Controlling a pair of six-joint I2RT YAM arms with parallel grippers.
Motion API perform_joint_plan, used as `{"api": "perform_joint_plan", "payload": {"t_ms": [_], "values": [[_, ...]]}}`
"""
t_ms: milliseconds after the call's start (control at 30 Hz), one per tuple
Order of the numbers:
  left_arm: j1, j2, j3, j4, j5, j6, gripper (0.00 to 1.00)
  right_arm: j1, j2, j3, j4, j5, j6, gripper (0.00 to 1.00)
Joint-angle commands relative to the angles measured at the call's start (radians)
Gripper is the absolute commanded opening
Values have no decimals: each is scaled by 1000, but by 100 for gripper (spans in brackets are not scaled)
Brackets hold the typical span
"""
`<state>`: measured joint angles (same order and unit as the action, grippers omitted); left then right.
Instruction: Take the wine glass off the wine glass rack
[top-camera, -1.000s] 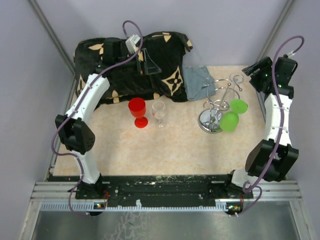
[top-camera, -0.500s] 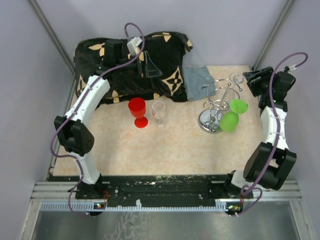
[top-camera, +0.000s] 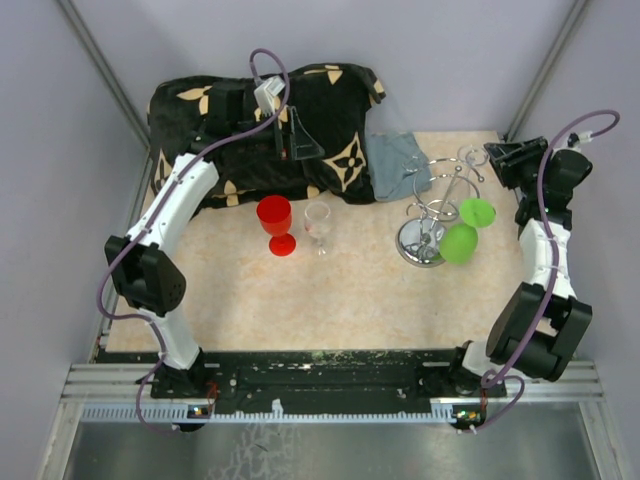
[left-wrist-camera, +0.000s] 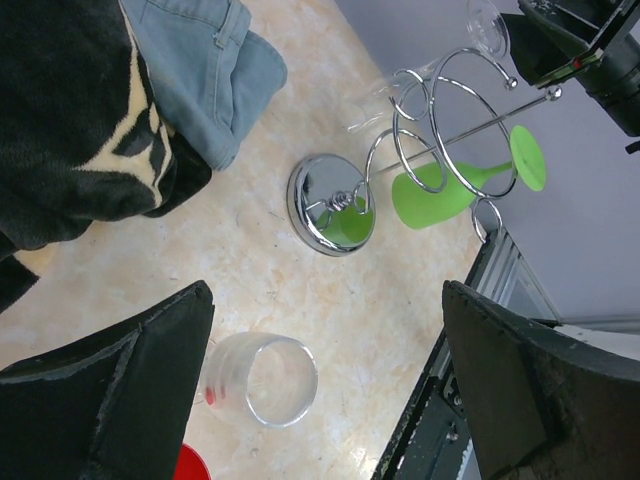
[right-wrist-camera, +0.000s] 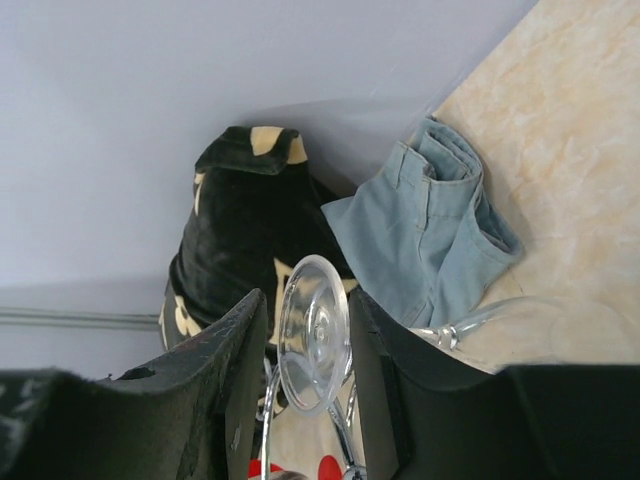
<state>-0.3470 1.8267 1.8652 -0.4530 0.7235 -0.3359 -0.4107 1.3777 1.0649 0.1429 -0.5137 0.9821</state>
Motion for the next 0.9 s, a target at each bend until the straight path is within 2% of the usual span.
{"api": "perform_joint_plan", "payload": {"t_ms": [0,433,700,800,867], "values": [[-9,-37,-13,0,13,15,100,-5,3,15,83,-49,11,38],[-15,-47,-24,-9,7,29,100,-6,26,4,75,-75,7,27],[-15,-49,-27,-13,4,38,100,-6,38,13,51,-81,-9,15],[-15,-50,-27,-13,4,39,100,-6,41,18,50,-94,-10,15],[-16,-47,-25,-13,4,39,100,-5,43,24,49,-108,-12,20]]}}
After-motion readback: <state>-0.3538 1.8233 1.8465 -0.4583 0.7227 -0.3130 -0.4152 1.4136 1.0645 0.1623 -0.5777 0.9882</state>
